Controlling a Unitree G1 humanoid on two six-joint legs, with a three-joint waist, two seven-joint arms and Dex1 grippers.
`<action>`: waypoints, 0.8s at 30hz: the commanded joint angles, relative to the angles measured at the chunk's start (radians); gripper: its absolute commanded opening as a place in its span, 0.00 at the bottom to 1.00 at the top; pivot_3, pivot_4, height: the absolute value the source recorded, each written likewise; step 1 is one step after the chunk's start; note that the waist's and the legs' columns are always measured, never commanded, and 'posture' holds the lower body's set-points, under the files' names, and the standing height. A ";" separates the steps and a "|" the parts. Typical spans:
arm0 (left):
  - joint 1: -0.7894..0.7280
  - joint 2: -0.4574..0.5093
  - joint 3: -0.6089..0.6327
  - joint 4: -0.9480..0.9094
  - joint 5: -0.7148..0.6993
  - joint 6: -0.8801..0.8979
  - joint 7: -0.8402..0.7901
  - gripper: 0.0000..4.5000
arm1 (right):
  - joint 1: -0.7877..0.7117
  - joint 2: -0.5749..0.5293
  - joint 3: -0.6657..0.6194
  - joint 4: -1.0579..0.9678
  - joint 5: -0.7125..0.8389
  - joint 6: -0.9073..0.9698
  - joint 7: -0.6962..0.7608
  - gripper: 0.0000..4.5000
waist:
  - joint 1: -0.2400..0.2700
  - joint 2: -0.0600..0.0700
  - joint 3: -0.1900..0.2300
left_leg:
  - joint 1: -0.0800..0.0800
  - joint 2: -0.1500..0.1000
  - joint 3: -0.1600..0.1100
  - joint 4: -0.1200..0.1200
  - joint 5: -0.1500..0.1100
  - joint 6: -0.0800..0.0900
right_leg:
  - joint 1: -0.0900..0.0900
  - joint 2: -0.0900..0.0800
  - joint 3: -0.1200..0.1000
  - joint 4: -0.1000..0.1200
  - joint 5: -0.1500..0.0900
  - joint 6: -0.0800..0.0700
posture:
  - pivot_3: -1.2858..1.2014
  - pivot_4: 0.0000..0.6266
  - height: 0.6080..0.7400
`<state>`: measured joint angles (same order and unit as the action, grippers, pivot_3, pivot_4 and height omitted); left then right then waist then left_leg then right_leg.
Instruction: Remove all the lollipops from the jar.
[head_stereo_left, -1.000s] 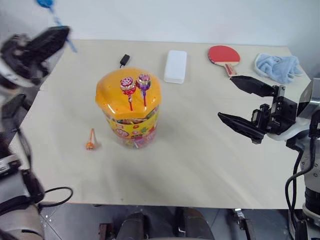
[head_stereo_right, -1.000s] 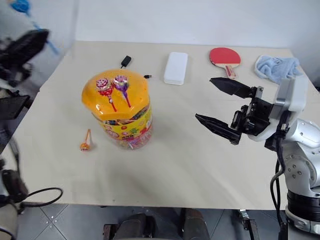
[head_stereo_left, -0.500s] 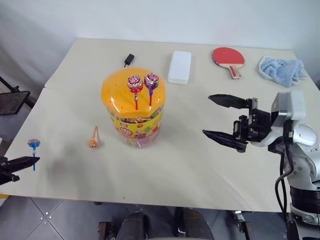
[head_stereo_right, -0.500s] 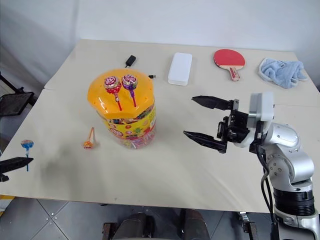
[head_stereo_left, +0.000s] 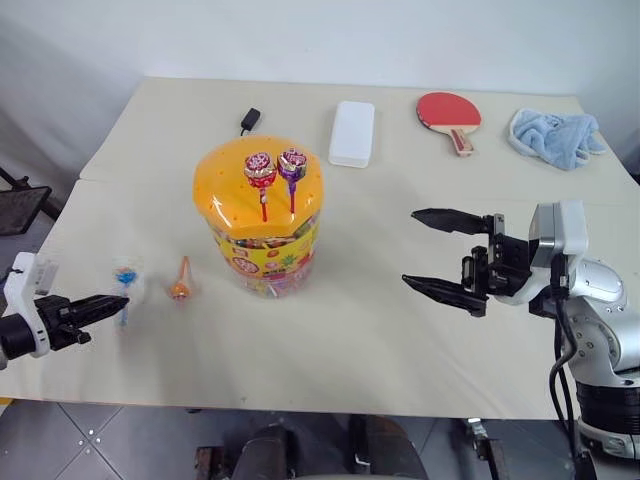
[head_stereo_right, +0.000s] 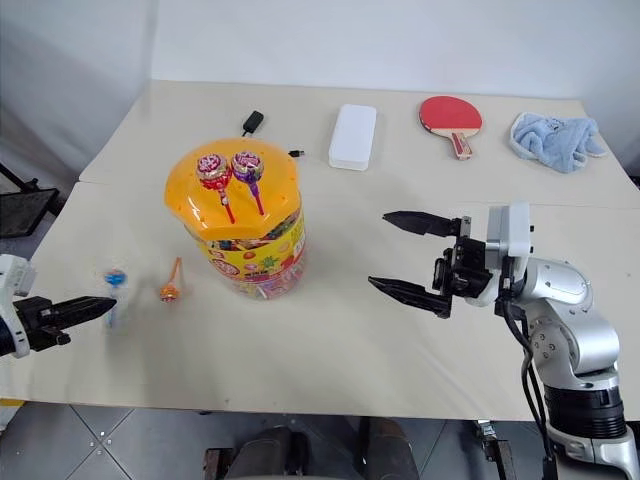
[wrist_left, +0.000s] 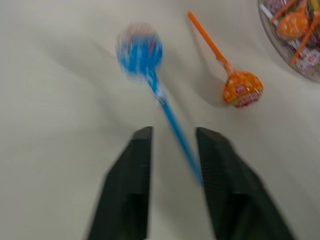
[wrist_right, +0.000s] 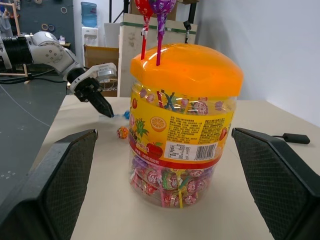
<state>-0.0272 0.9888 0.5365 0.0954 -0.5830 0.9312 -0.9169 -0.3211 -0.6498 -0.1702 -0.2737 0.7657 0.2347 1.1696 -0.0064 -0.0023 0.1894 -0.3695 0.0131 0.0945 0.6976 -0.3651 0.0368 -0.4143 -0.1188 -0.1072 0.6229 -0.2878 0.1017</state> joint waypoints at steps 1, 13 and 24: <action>0.019 0.033 0.039 -0.005 -0.008 0.000 -0.022 0.56 | 0.008 -0.003 -0.038 -0.029 0.009 -0.020 0.000 1.00 | 0.000 0.000 0.000 | 0.000 0.000 0.000 0.000 0.000 0.000 | 0.000 0.000 0.000 0.000 0.000 0.000 | 0.52 0.24 1.00; 0.010 0.000 0.296 0.025 -0.126 -0.340 -0.300 0.99 | 0.109 -0.157 -0.235 -0.021 0.134 0.119 0.049 1.00 | 0.007 0.001 0.000 | 0.000 0.000 -0.001 0.000 0.000 0.000 | 0.001 -0.002 -0.001 -0.002 0.000 0.000 | 0.52 0.24 1.00; -0.036 -0.063 0.256 -0.217 -0.269 -0.369 -0.328 0.99 | -0.213 0.071 0.099 -0.072 0.062 0.174 -0.115 1.00 | -0.027 0.005 0.000 | 0.002 0.001 0.000 -0.001 0.000 -0.002 | -0.001 0.000 0.000 0.002 -0.001 -0.003 | 0.52 0.24 1.00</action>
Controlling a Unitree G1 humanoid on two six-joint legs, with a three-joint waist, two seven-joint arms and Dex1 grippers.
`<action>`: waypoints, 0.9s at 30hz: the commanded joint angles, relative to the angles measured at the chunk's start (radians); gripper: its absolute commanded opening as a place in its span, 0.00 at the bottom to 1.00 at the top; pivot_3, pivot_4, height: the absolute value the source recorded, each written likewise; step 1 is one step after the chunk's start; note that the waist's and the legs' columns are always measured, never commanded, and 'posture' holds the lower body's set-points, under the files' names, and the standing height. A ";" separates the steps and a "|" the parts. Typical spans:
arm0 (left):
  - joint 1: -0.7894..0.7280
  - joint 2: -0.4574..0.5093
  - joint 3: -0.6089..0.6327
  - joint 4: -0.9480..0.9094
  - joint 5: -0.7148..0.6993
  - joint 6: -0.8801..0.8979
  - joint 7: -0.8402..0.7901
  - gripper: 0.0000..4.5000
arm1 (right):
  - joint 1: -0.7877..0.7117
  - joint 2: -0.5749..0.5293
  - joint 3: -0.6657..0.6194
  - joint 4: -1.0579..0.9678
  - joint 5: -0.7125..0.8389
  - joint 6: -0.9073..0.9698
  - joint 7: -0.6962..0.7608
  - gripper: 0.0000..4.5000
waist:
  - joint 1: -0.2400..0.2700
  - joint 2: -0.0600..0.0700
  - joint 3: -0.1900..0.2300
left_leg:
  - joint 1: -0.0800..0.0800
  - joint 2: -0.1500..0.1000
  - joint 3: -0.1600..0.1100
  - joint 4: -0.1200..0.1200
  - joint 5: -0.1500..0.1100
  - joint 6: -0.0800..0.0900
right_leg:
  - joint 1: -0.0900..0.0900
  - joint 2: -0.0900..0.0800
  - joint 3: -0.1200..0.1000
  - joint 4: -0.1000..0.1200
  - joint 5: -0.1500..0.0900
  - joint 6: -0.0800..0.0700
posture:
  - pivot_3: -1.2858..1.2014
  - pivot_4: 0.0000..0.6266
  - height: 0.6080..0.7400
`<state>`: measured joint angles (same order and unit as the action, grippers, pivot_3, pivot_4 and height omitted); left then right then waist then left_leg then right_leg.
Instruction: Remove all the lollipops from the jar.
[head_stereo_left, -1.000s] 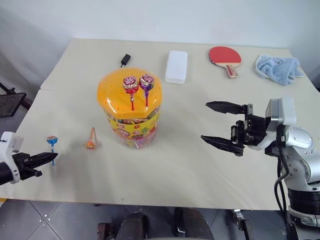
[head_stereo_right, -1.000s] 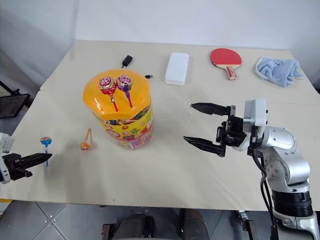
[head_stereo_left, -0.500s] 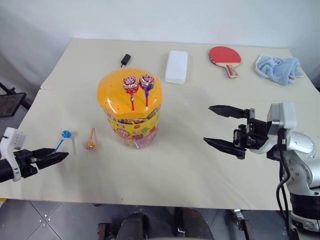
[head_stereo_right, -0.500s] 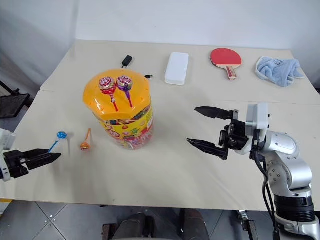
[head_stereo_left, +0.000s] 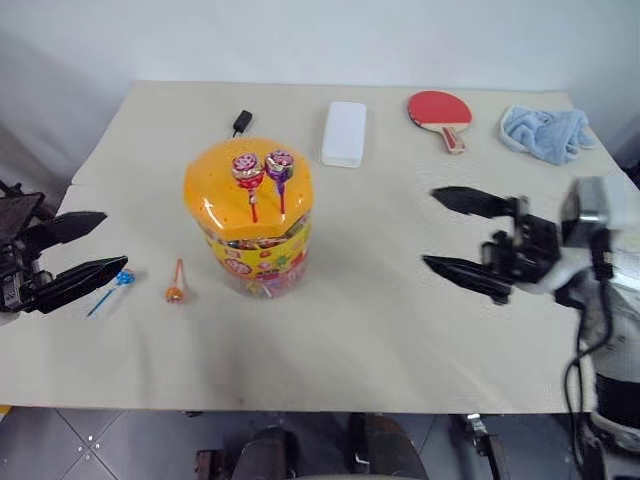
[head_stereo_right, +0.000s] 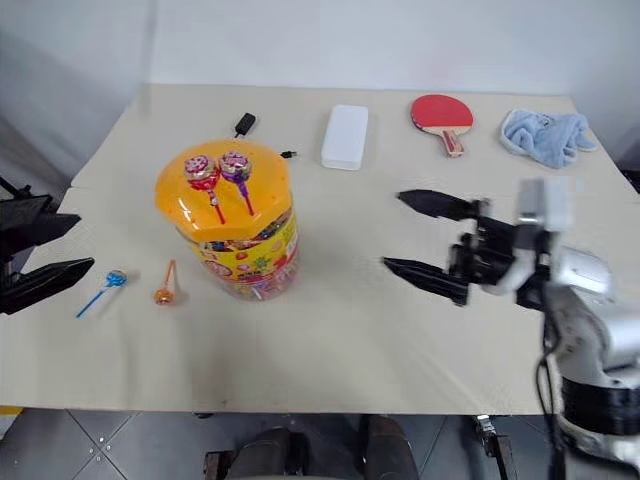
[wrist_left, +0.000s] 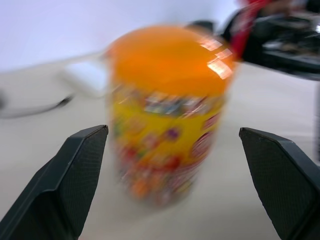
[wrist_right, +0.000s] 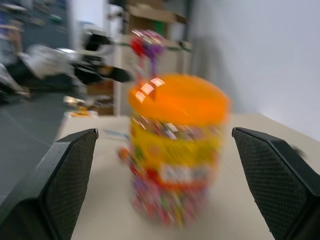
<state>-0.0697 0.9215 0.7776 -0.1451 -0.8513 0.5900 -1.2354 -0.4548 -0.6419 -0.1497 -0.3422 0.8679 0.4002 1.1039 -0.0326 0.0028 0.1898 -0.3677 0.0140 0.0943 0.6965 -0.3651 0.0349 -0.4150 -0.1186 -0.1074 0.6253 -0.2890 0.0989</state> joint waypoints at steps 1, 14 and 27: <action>0.004 -0.003 0.011 0.028 0.004 -0.047 -0.010 0.99 | -0.119 0.100 0.124 0.011 -0.070 0.008 -0.068 1.00 | -0.002 0.000 0.000 | 0.000 0.001 0.000 0.000 0.000 0.000 | 0.000 0.001 0.000 0.000 0.000 0.000 | 0.52 0.24 1.00; 0.052 -0.062 -0.002 -0.029 -0.062 -0.046 0.001 1.00 | -0.347 0.344 0.308 0.186 -0.283 -0.044 -0.138 0.91 | 0.001 -0.002 -0.001 | -0.003 0.000 0.000 0.002 0.000 0.000 | -0.002 0.002 0.000 0.001 0.000 0.000 | 0.52 0.24 1.00; 0.060 -0.076 -0.009 -0.033 -0.071 -0.066 0.014 1.00 | -0.359 0.379 0.296 0.225 -0.295 -0.090 -0.090 0.01 | -0.002 -0.002 -0.001 | -0.003 0.000 0.001 0.002 0.000 0.000 | -0.002 0.003 0.000 0.001 0.000 0.000 | 0.52 0.24 1.00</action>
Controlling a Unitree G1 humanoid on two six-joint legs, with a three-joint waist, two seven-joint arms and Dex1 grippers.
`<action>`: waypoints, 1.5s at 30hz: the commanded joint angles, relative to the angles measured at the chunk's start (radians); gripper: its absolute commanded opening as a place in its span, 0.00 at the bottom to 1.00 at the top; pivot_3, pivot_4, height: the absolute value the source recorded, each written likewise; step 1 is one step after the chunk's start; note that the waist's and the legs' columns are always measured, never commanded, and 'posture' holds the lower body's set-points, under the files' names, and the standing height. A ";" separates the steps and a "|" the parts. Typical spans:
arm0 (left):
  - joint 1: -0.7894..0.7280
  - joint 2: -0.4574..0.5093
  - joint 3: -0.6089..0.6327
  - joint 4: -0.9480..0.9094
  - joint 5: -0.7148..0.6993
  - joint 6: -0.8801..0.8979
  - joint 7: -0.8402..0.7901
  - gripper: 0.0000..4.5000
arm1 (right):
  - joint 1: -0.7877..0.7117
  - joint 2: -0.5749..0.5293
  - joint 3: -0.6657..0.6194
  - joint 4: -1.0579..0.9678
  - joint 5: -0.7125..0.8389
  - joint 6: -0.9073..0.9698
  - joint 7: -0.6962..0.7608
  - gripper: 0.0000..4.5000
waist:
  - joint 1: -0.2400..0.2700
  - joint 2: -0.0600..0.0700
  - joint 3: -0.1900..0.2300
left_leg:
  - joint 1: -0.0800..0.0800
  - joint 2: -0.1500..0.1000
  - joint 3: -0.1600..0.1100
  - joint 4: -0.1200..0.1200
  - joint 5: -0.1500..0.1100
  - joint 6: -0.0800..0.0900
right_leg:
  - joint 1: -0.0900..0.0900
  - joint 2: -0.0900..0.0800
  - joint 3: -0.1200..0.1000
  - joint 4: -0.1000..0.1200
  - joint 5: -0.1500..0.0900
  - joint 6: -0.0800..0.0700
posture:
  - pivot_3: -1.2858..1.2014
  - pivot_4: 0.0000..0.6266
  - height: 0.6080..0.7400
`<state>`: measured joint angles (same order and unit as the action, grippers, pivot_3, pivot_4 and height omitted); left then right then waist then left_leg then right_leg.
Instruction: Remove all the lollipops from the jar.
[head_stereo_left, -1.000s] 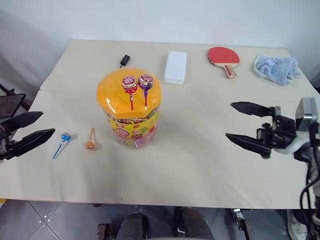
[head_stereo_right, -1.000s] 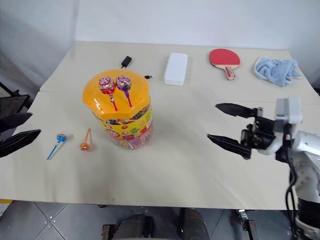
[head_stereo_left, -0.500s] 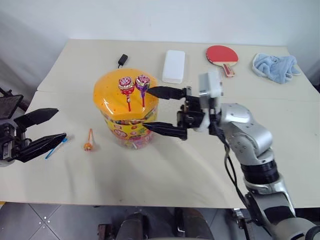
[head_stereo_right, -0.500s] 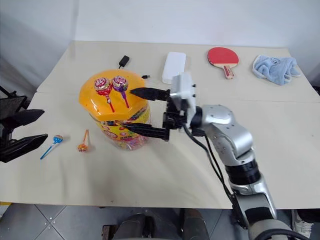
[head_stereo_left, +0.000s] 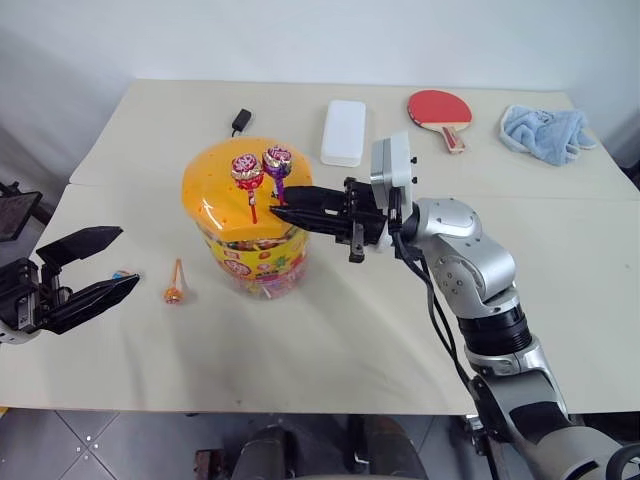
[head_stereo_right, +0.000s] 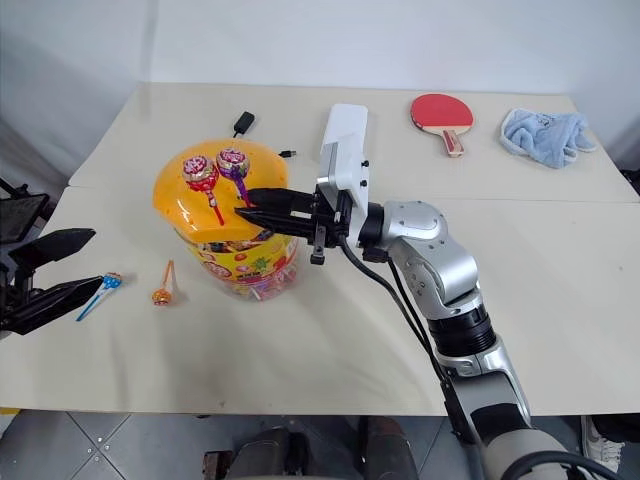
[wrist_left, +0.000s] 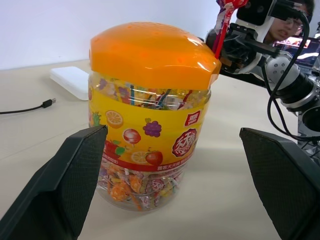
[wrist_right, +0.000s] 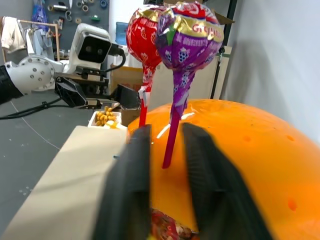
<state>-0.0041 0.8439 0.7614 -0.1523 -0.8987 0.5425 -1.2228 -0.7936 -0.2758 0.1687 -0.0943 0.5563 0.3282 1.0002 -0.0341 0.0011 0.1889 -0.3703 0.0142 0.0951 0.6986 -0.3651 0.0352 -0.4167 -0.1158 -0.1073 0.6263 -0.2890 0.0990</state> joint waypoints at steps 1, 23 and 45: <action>-0.007 0.001 0.006 -0.026 -0.024 -0.019 0.000 1.00 | -0.019 0.018 -0.030 -0.027 0.032 -0.017 0.019 0.01 | 0.000 0.000 0.000 | 0.000 0.000 0.000 0.000 0.000 0.000 | 0.000 0.000 0.000 0.000 0.000 0.000 | 0.52 0.24 1.00; 0.053 0.003 -0.172 -0.099 0.077 -0.120 -0.074 1.00 | 0.382 -0.748 -0.318 0.362 -0.241 0.151 -0.053 0.01 | -0.001 0.002 0.001 | 0.003 0.001 0.005 -0.001 -0.001 0.001 | 0.003 0.001 0.002 -0.004 0.000 0.000 | 0.52 0.24 1.00; 0.010 -0.004 -0.135 -0.022 0.049 -0.140 -0.041 1.00 | 0.465 -0.610 -0.545 0.273 -0.051 -0.089 0.152 0.89 | 0.007 0.007 0.001 | 0.002 0.001 0.003 0.000 0.000 0.000 | 0.003 0.001 0.001 -0.004 0.000 0.001 | 0.52 0.24 1.00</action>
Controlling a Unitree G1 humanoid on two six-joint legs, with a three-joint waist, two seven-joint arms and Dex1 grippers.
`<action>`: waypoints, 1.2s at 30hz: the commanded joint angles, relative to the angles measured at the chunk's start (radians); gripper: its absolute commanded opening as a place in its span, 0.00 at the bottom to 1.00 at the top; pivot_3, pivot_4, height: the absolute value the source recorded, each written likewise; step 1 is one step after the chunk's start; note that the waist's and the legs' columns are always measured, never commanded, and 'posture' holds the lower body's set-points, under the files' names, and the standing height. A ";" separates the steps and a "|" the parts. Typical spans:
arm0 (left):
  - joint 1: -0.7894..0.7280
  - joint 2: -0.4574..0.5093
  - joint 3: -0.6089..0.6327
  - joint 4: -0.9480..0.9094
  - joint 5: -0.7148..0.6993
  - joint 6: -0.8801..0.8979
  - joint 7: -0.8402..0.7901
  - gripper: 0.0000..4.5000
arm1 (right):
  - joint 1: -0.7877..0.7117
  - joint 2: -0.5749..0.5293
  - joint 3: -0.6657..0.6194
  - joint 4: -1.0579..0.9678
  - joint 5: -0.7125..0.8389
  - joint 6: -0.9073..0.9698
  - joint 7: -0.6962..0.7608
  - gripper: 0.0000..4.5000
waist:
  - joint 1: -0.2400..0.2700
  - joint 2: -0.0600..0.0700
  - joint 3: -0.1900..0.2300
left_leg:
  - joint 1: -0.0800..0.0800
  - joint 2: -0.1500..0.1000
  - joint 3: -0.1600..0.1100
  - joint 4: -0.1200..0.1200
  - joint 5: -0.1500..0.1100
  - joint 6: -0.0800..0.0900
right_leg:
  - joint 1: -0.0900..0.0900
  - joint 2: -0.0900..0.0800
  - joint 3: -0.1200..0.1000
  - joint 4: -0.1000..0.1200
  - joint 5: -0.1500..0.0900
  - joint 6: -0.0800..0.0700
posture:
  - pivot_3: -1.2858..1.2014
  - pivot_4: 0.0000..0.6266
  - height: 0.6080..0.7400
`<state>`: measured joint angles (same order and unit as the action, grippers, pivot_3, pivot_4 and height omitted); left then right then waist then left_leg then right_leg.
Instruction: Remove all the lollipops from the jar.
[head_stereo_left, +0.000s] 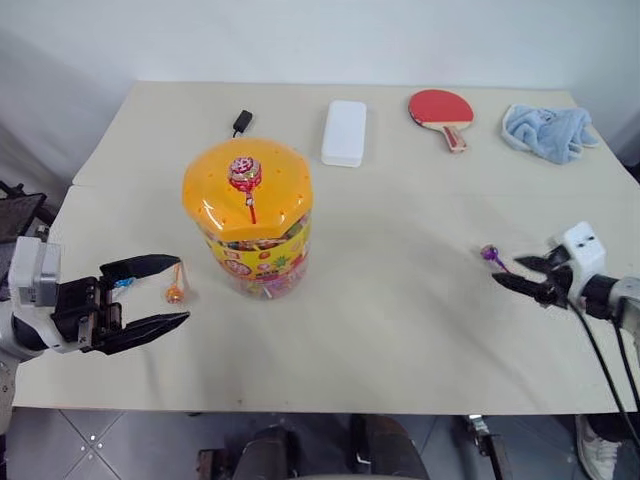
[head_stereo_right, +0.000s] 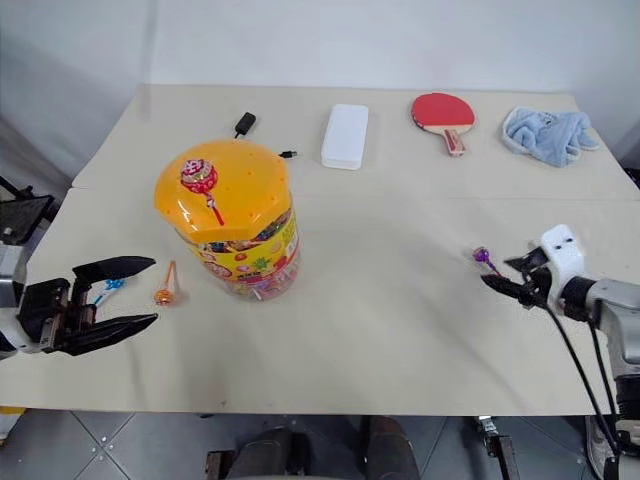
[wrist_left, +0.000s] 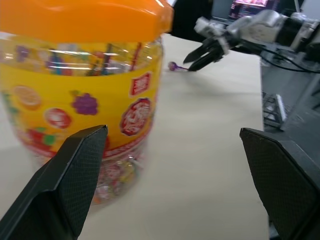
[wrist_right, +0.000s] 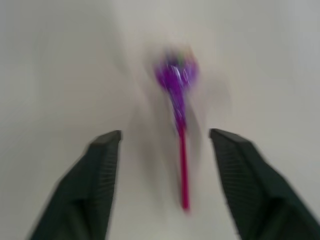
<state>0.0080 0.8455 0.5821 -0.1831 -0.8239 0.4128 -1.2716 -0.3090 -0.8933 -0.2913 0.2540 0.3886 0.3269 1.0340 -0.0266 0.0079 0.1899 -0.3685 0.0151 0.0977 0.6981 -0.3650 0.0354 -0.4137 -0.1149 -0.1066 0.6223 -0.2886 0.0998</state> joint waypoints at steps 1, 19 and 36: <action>0.006 -0.009 0.057 0.018 -0.029 -0.010 0.010 1.00 | -0.038 0.023 -0.088 -0.132 0.172 -0.073 0.146 0.96 | -0.001 0.000 0.000 | 0.000 0.000 0.000 0.000 0.000 0.000 | 0.000 0.000 0.000 0.000 0.000 0.000 | 0.52 0.24 1.00; 0.050 -0.093 0.146 -0.060 -0.133 0.016 0.070 1.00 | -0.454 0.548 0.437 -0.458 0.223 0.047 0.037 0.96 | -0.002 -0.003 -0.002 | -0.002 -0.003 -0.005 0.001 -0.001 0.002 | 0.000 -0.003 -0.002 0.001 0.001 0.001 | 0.52 0.24 1.00; 0.161 -0.160 0.162 -0.040 -0.096 -0.100 0.091 1.00 | -0.586 0.692 0.540 -0.337 0.042 -0.018 -0.033 0.45 | -0.015 -0.003 -0.002 | 0.000 -0.001 -0.003 0.000 -0.001 0.000 | -0.001 -0.001 -0.001 0.002 0.000 0.000 | 0.52 0.24 1.00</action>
<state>0.1591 0.6866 0.7088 -0.2202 -0.9202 0.3328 -1.1846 -0.8898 -0.2055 0.2328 -0.0697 0.4312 0.2953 1.0000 -0.0415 0.0044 0.1878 -0.3684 0.0145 0.0946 0.6982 -0.3660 0.0359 -0.4144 -0.1159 -0.1075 0.6244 -0.2885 0.0998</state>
